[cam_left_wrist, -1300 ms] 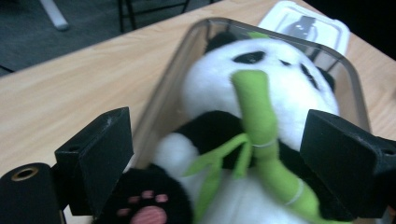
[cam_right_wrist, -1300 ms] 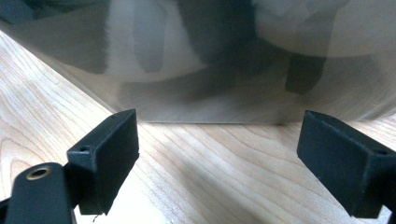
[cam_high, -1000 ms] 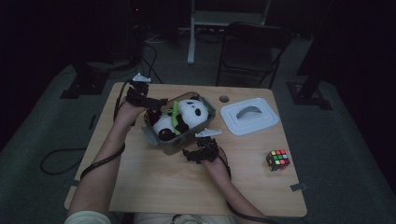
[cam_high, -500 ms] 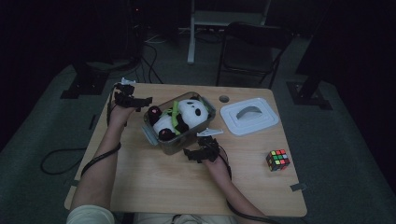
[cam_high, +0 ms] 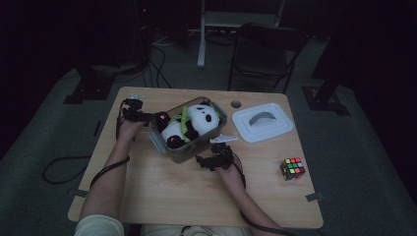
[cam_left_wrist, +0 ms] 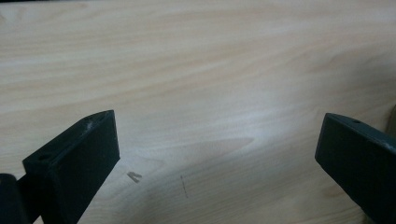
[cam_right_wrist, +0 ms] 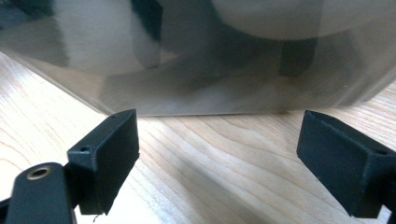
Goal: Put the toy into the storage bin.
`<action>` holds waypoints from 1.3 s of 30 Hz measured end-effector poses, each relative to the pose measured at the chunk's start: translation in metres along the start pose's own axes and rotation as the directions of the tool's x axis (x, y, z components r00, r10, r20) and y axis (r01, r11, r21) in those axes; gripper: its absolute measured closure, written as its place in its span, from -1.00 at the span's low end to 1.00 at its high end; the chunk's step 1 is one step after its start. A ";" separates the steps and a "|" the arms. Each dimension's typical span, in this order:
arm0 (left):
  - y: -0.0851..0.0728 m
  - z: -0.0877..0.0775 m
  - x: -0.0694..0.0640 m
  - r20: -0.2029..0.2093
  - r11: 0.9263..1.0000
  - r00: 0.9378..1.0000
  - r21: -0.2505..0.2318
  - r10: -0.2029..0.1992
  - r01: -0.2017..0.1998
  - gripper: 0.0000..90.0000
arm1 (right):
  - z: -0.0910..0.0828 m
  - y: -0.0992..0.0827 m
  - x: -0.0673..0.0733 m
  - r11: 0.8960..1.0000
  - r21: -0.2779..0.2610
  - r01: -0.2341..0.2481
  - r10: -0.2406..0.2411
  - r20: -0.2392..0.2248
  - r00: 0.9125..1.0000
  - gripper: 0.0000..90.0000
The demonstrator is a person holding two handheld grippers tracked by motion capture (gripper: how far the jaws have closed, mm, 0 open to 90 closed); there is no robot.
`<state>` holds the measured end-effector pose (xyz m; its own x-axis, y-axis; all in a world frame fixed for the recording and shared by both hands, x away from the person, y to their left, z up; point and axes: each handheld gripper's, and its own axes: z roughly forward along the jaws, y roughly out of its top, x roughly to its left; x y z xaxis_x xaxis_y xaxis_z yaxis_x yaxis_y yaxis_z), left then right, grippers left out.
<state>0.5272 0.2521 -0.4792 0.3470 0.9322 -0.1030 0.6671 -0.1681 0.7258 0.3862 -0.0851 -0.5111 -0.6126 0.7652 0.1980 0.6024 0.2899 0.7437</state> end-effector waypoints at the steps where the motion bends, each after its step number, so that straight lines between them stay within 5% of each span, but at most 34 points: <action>1: -0.001 0.002 -0.002 -0.001 1.000 1.000 0.011 0.004 -0.004 -0.99 | 0.000 0.000 -0.001 1.000 0.001 -0.003 0.003 -0.002 1.000 -0.72; 23: -0.025 -0.009 -0.036 0.059 0.998 0.996 0.000 0.065 -0.065 -0.98 | -0.019 0.000 -0.022 1.000 -0.020 -0.021 0.023 0.058 0.998 -0.72; 31: -0.036 -0.020 -0.056 0.092 0.992 0.988 0.001 0.127 -0.128 -0.98 | -0.028 -0.007 -0.037 0.999 -0.026 -0.036 0.039 0.100 0.994 -0.70; 39: -0.045 -0.028 -0.080 0.164 0.990 0.976 0.001 0.142 -0.144 -0.98 | -0.038 -0.012 -0.051 0.999 -0.031 -0.027 0.032 0.147 0.989 -0.69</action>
<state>0.4509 0.1937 -0.4850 0.5415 0.8335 -0.1093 0.6106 -0.3006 0.7326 0.3908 -0.1492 -0.5057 -0.5112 0.8503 0.1255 0.6026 0.2505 0.7577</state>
